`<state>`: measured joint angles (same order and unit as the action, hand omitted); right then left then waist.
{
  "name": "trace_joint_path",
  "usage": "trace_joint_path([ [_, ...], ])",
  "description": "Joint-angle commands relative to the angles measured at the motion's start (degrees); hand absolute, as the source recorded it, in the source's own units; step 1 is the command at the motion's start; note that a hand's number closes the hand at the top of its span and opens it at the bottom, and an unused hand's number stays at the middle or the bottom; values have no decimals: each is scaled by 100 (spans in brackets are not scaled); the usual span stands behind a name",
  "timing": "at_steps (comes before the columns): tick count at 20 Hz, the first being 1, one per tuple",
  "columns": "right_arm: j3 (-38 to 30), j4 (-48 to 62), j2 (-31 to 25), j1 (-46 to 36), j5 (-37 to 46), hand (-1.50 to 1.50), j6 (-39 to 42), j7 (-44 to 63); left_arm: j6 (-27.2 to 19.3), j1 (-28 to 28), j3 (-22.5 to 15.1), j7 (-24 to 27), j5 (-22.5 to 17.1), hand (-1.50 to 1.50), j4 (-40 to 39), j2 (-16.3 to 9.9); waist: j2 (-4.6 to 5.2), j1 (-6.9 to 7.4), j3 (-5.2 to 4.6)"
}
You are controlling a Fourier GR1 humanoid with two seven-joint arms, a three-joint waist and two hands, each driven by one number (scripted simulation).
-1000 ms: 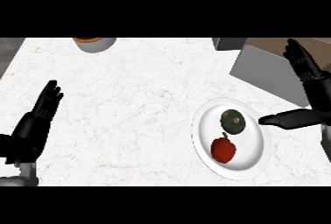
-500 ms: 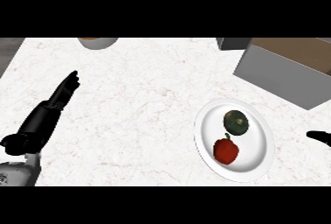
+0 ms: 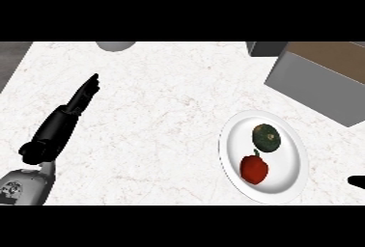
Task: Pick the squash from the plate and place it in the cardboard box
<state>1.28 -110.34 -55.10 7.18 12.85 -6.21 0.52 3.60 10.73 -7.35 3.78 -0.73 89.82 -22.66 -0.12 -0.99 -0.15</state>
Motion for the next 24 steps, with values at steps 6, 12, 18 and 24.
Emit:
trace_joint_path([
  [6, 1487, -1370, -399, -845, 1095, -150, 1350, 2915, 192, 256, -49, -48, 2, 0, -134, 112, 42, 250, -6],
  [12, 2453, -1231, 337, -1855, 1371, -150, 2361, 4517, 341, 439, 88, -153, -51, 0, -217, 116, 45, 276, 2],
  [18, 2769, -824, 1590, -2667, 1330, -150, 3193, 5500, 349, 331, 221, 95, 165, 0, -335, 189, 24, 175, 9],
  [24, 3090, -354, 2295, -2607, 2166, -150, 3152, 5580, 414, 710, 345, -172, 262, 0, -415, 312, 15, 113, 14],
])
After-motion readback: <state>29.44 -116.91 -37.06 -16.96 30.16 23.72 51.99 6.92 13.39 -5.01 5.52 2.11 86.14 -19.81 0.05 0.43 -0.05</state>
